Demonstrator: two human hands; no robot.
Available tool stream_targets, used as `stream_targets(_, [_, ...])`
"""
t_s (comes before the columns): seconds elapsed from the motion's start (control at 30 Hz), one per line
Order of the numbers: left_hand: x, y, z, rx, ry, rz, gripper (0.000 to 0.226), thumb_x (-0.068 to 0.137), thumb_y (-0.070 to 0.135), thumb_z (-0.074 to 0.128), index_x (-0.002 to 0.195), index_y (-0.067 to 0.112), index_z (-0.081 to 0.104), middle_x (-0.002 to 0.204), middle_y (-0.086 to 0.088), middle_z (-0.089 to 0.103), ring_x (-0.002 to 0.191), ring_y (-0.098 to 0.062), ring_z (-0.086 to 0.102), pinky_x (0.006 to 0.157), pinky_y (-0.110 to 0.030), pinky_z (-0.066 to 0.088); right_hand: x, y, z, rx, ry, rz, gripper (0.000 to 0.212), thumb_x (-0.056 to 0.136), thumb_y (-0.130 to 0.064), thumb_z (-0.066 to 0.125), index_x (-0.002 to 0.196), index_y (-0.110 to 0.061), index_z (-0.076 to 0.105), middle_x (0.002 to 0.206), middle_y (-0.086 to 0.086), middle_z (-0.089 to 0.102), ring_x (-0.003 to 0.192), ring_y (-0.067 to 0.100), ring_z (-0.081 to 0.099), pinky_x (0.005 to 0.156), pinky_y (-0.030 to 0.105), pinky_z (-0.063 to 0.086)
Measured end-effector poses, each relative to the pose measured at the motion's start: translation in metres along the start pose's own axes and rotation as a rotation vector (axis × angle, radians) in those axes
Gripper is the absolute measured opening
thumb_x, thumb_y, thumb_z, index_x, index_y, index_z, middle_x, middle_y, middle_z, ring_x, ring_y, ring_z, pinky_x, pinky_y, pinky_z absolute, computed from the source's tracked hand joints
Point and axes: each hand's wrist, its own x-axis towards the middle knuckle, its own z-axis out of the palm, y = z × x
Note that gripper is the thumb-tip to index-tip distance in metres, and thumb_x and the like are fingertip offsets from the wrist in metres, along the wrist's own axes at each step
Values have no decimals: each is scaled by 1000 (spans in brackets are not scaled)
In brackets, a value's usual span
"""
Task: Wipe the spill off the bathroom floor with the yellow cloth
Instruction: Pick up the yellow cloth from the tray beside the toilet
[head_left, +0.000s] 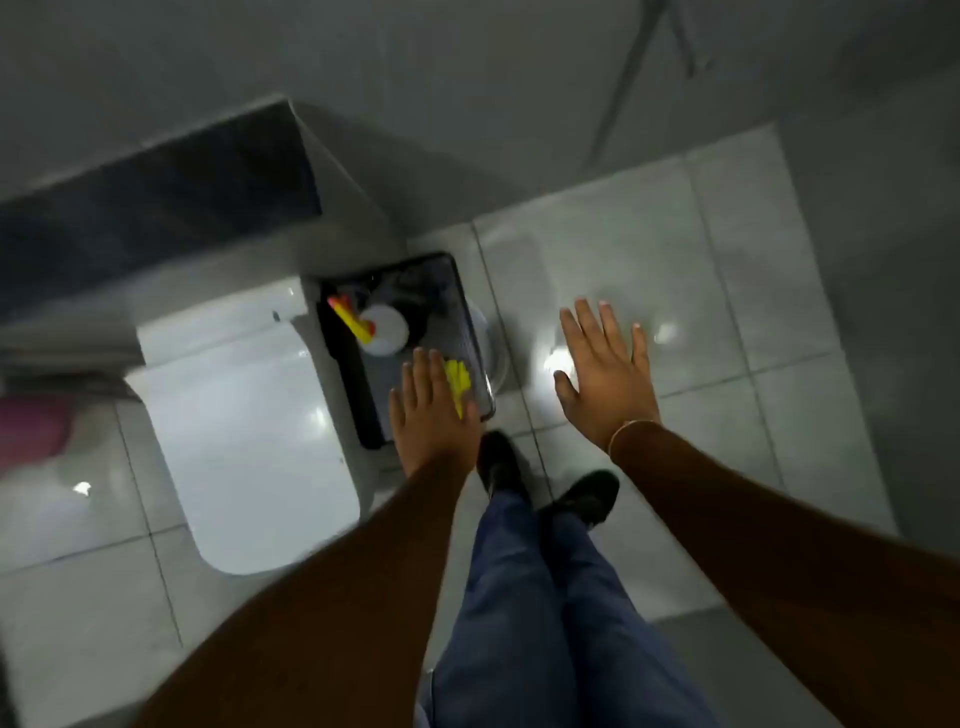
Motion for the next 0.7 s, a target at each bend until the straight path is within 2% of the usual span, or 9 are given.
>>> stream_targets(0.1, [23,-36,61,-101,-88,-268,71,104,47,35,166,17,20,175,-5,14,162,-26,12,131,-47,9,6,-10,72,-21,-134,17,75,96,-39,51,159,-20,16,170,5,13,157,29,11,124,57,14])
stream_targets(0.17, [35,-55,92,-168,-139,-379,66,104,45,35,162,15,30,171,-8,26,159,-30,22,129,-49,15,5,-16,111,-30,-191,31,75,96,-41,50,159,-20,17,169,6,14,157,30,12,123,57,16])
stream_targets(0.3, [70,-71,139,-229,-167,-486,60,103,46,35,154,15,42,160,-11,41,149,-34,37,123,-50,26,19,-20,174,48,-225,63,73,98,-41,47,160,-21,13,170,4,9,158,27,5,124,57,10])
stream_targets(0.4, [91,-76,159,-264,-189,-585,60,103,52,36,151,16,44,156,-14,44,145,-37,41,120,-52,29,28,-23,203,80,-256,77,72,99,-40,45,160,-20,12,171,3,6,158,26,2,125,57,8])
stream_targets(0.5, [100,-80,173,-321,-119,-664,60,99,55,44,145,16,46,153,-11,48,141,-36,47,117,-50,33,33,-21,220,109,-253,83,70,100,-39,44,160,-20,13,171,2,8,159,25,2,126,56,6])
stream_targets(0.7, [105,-91,180,-452,-16,-656,51,86,57,58,122,22,59,124,-6,68,116,-32,65,104,-50,50,31,-26,221,252,-210,116,63,100,-34,44,158,-23,23,169,-1,17,158,22,5,127,58,7])
